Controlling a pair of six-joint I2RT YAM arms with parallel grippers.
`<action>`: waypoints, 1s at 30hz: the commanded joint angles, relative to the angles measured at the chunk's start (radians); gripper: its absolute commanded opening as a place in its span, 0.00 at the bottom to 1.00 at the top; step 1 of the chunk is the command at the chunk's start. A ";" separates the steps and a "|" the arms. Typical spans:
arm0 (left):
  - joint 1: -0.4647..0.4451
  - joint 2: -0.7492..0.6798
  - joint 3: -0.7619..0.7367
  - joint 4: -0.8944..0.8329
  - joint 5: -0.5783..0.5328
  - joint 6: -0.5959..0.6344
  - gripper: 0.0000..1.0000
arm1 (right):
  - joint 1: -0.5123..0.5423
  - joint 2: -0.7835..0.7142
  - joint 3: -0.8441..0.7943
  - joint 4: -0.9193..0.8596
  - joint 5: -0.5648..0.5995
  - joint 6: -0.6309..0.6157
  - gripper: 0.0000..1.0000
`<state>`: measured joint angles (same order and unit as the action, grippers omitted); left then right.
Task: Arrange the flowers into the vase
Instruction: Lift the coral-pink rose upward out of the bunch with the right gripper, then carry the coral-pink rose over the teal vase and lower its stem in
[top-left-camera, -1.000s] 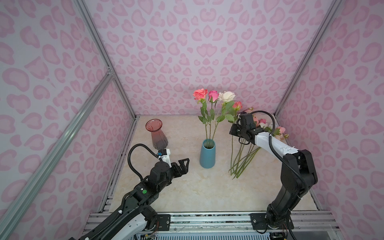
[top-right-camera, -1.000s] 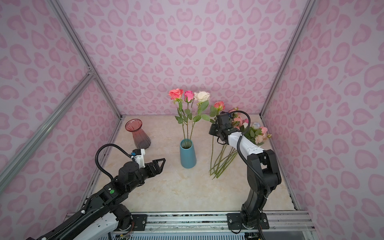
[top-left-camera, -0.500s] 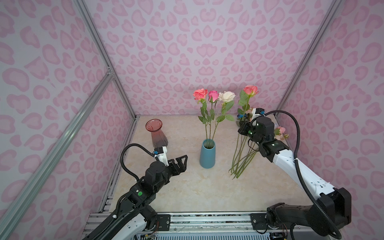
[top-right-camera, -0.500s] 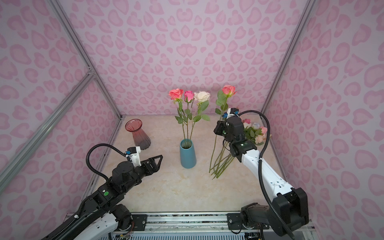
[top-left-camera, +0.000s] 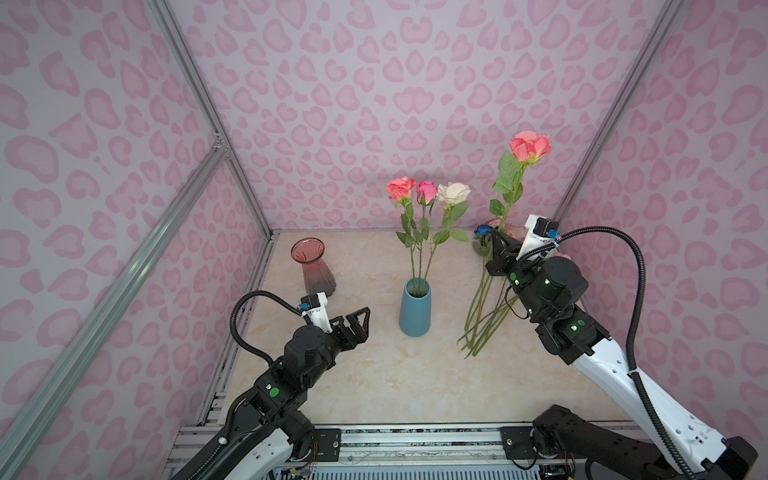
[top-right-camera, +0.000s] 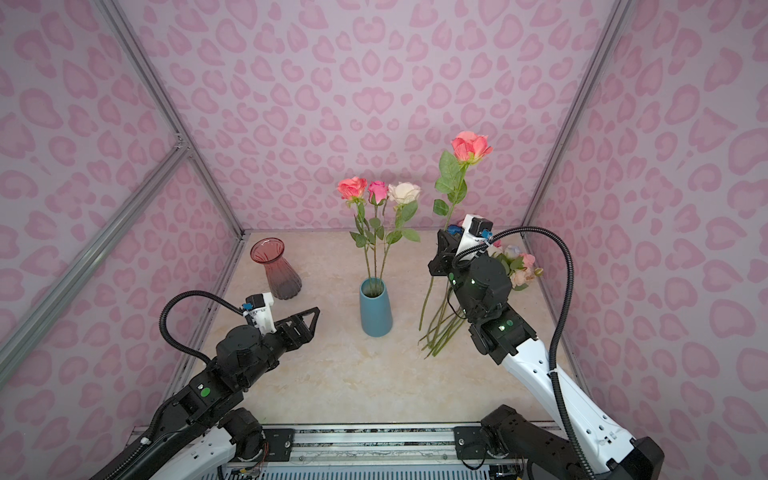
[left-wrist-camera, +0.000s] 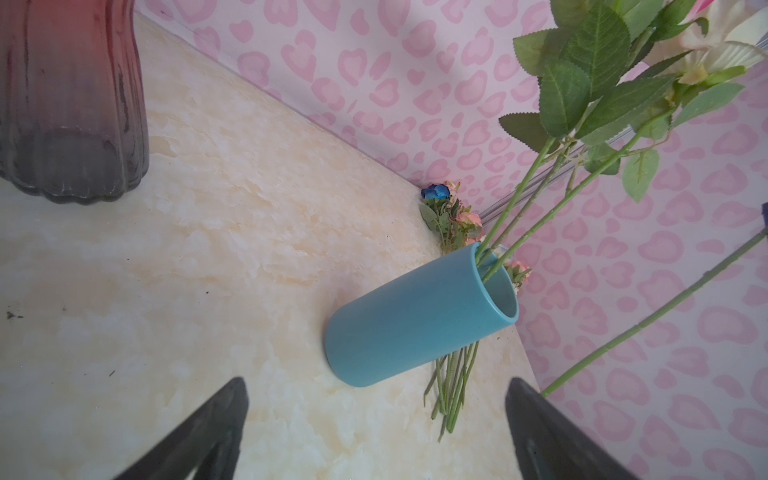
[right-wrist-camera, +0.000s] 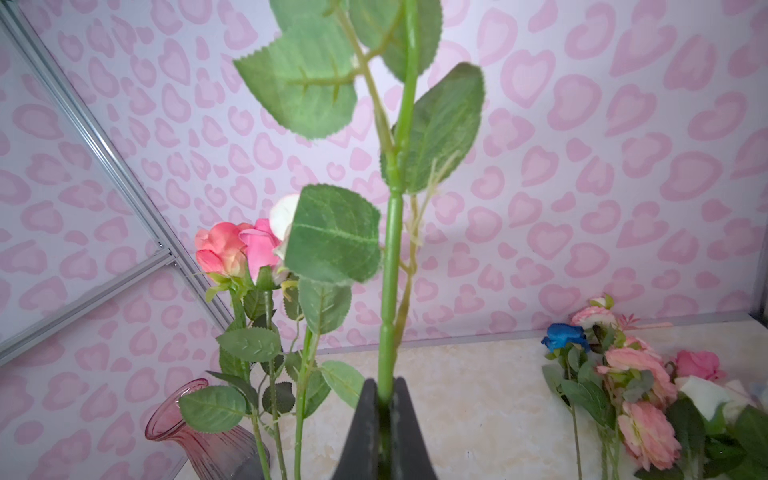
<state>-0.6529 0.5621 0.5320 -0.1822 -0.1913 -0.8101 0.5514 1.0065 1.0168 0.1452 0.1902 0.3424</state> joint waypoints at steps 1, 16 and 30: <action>0.001 -0.009 0.016 -0.006 -0.028 0.010 0.98 | 0.027 0.019 0.024 0.096 0.023 -0.060 0.04; 0.002 -0.184 0.048 -0.198 -0.208 0.002 0.98 | 0.140 0.214 0.245 0.221 -0.019 -0.138 0.04; 0.003 -0.193 0.035 -0.194 -0.182 0.001 0.98 | 0.188 0.357 0.350 0.250 -0.026 -0.184 0.05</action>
<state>-0.6498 0.3630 0.5694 -0.3935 -0.3805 -0.8036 0.7380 1.3445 1.3567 0.3687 0.1642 0.1768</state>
